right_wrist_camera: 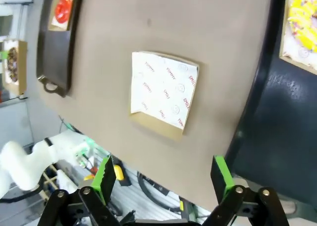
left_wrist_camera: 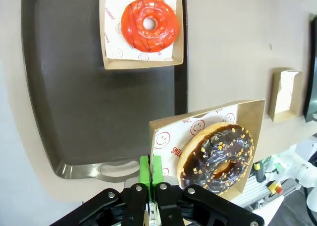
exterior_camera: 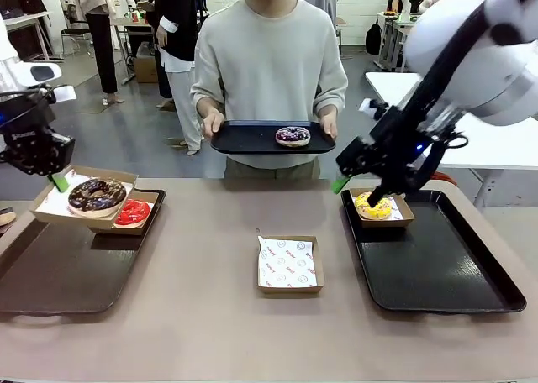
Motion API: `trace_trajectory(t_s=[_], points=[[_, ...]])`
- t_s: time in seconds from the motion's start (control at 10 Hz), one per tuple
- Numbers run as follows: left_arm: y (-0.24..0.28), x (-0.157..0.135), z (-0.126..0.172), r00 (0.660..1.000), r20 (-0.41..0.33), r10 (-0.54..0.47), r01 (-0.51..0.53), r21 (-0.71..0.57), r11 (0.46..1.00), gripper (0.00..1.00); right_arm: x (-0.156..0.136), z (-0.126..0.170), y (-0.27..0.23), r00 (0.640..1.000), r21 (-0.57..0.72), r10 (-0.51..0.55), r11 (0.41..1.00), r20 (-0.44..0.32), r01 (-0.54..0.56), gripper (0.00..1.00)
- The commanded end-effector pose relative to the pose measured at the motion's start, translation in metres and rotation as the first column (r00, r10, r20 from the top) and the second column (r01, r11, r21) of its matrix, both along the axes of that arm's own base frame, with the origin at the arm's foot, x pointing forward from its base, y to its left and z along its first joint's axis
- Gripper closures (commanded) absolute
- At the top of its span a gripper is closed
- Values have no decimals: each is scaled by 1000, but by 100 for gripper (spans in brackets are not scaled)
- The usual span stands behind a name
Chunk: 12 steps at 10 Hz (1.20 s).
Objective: Individually package the donuts and arrange them on the tray.
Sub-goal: Place the picked Paper togo box on the Handle tray while simultaneously picking up another Paper togo box from the table with the other hand.
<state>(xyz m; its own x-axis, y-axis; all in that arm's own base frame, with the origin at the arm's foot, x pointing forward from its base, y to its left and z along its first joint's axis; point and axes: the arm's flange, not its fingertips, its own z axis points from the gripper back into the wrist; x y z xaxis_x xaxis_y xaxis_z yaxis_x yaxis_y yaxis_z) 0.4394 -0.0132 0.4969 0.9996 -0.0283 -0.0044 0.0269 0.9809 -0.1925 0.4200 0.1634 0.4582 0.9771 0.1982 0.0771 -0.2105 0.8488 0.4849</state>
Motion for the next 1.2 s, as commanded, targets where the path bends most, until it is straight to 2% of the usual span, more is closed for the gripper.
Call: trace_trajectory(t_s=[0.0,0.2,0.4,0.6,0.7,1.1], points=[[9,-5,-16,999,25,-35,35,0,999,99,9,-28,12,999,-75,-45,996,-19,43,0],[18,-4,-29,1000,5,-27,27,19,999,99,12,-45,17,998,-109,-51,993,-23,48,0],[28,0,-42,1000,-21,-10,10,22,1000,99,9,-50,17,998,-103,-45,994,-34,41,0],[26,-1,-43,1000,-21,-11,12,48,999,99,12,-54,15,999,-85,-24,996,-35,21,0],[24,-1,-42,999,-38,7,-7,7,1000,99,12,-54,15,999,-85,-24,996,-35,21,0],[24,-1,-42,999,-38,7,-7,7,1000,99,12,-54,15,999,-85,-24,996,-35,21,0]])
